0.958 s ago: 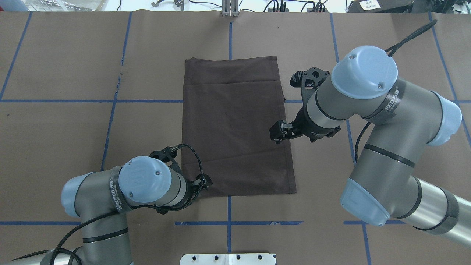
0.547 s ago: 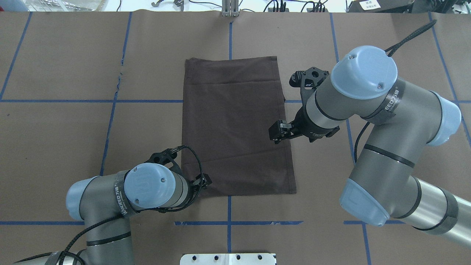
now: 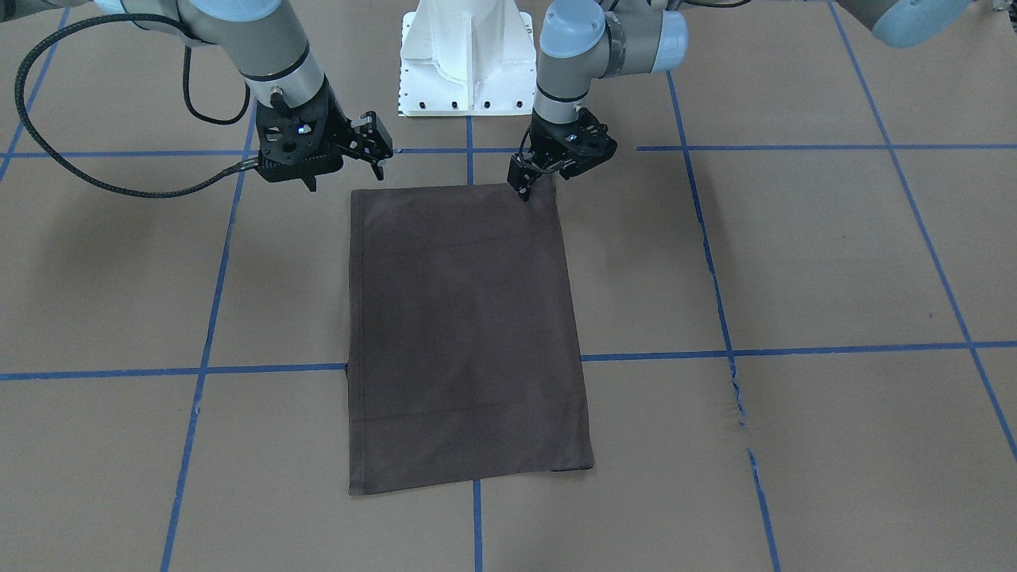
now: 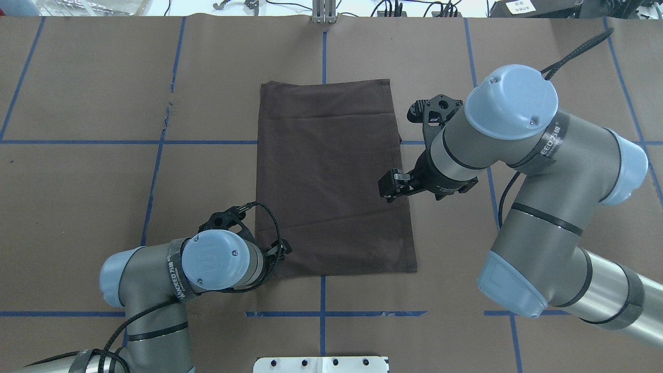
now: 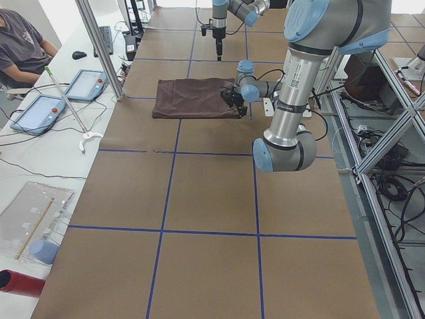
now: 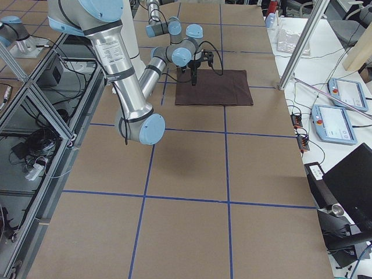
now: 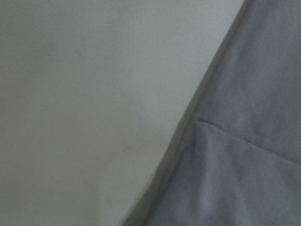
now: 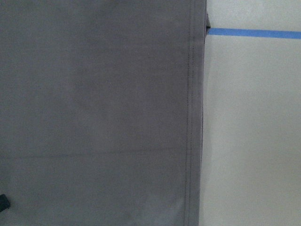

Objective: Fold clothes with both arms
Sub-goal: 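Move the left gripper to the shirt corner nearest the robot, then move the right gripper to the other shirt corner nearest the robot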

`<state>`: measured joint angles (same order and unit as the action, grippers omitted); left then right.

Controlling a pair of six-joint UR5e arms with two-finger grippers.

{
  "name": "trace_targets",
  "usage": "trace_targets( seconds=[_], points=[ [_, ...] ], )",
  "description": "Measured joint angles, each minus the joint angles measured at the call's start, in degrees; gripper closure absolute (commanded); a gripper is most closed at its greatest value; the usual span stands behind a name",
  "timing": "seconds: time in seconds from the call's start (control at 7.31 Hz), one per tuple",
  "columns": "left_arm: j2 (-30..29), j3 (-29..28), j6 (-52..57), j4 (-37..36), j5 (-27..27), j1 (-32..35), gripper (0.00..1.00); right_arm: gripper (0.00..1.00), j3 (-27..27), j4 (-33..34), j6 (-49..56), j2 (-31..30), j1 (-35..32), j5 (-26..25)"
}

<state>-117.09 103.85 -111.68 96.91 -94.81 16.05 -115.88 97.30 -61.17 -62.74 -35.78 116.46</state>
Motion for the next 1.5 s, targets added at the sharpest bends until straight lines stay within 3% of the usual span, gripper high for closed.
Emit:
trace_targets(
  seconds=[0.14, 0.41, 1.09, 1.5],
  points=[
    [-0.09, -0.14, -0.15, -0.01, 0.04, 0.00, 0.61, 0.00, 0.02, 0.00, 0.00, -0.05, -0.04, 0.00],
    [-0.24, -0.13, -0.23, 0.03, 0.01, -0.07, 0.99, 0.00, 0.03, 0.00, 0.00, -0.09, -0.07, 0.00],
    [-0.24, 2.79, 1.57, -1.09, -0.54, 0.02, 1.00, 0.00, -0.27, -0.09, -3.29, -0.41, 0.10, 0.00],
    [-0.32, 4.59, 6.10, -3.31, -0.55, 0.62, 1.00, 0.00, -0.03, -7.54, -26.68, -3.27, 5.21, -2.92]
  ],
)
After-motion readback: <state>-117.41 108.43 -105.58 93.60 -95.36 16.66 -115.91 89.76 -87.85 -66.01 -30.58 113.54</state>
